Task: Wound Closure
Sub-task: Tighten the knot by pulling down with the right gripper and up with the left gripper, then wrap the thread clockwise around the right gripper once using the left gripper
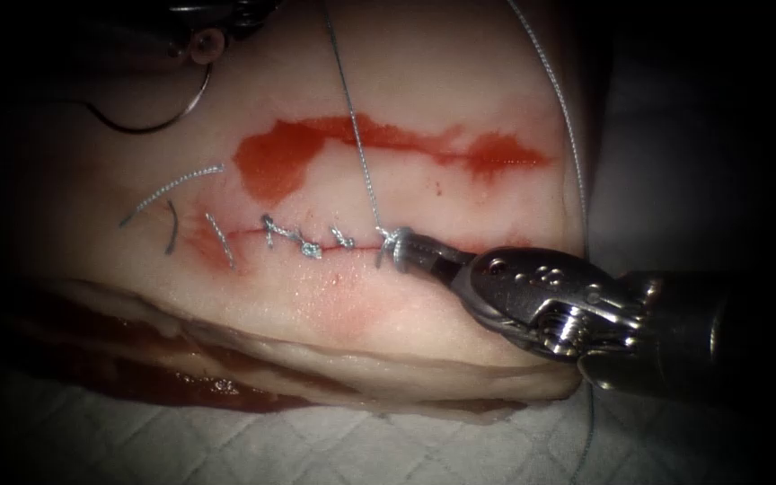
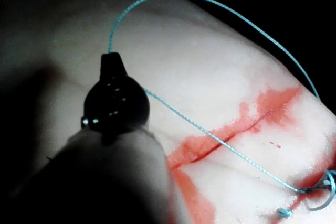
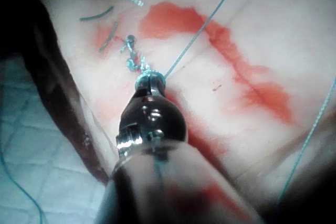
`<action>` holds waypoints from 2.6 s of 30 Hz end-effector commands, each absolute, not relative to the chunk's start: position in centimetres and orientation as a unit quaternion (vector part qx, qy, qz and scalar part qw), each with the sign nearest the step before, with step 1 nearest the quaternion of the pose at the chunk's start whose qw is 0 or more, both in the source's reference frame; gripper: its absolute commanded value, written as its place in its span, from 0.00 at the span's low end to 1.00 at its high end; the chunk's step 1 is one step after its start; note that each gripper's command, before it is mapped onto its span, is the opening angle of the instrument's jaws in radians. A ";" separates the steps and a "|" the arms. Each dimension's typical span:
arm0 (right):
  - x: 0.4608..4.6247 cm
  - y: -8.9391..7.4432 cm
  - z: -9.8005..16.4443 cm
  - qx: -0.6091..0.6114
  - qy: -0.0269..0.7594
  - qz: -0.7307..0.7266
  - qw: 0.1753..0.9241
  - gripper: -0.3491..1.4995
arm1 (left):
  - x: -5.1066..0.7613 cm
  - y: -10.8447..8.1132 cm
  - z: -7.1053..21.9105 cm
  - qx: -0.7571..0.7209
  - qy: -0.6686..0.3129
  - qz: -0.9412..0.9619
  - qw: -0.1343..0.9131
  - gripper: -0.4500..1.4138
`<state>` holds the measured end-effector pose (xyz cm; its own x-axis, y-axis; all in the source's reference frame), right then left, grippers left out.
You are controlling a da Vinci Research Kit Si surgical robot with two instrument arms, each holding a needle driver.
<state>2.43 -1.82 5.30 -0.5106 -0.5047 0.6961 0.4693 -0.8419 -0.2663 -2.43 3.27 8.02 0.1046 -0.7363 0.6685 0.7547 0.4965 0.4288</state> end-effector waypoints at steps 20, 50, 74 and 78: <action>2.74 -2.2 5.2 -0.421 0.116 -0.889 0.136 0.00 | -2.81 3.8 7.9 -0.172 -0.434 -0.311 0.828 0.00; 2.94 -2.8 5.4 -0.421 0.225 -0.876 0.066 0.00 | -3.15 4.4 7.7 -0.333 -0.310 -0.086 0.886 0.00; 2.91 -2.8 5.4 -0.419 0.230 -0.877 0.052 0.00 | -3.72 4.9 7.8 -0.388 -0.225 0.017 0.893 0.00; 2.90 -2.8 5.4 -0.417 0.231 -0.878 0.050 0.00 | -3.80 4.9 7.9 -0.389 -0.224 0.018 0.893 0.00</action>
<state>2.81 -2.81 5.37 -0.6514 -0.2820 0.7044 -0.1027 -0.8870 -0.4502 -3.76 4.85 7.88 0.8985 0.2059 0.3877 0.1427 0.6983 -0.7015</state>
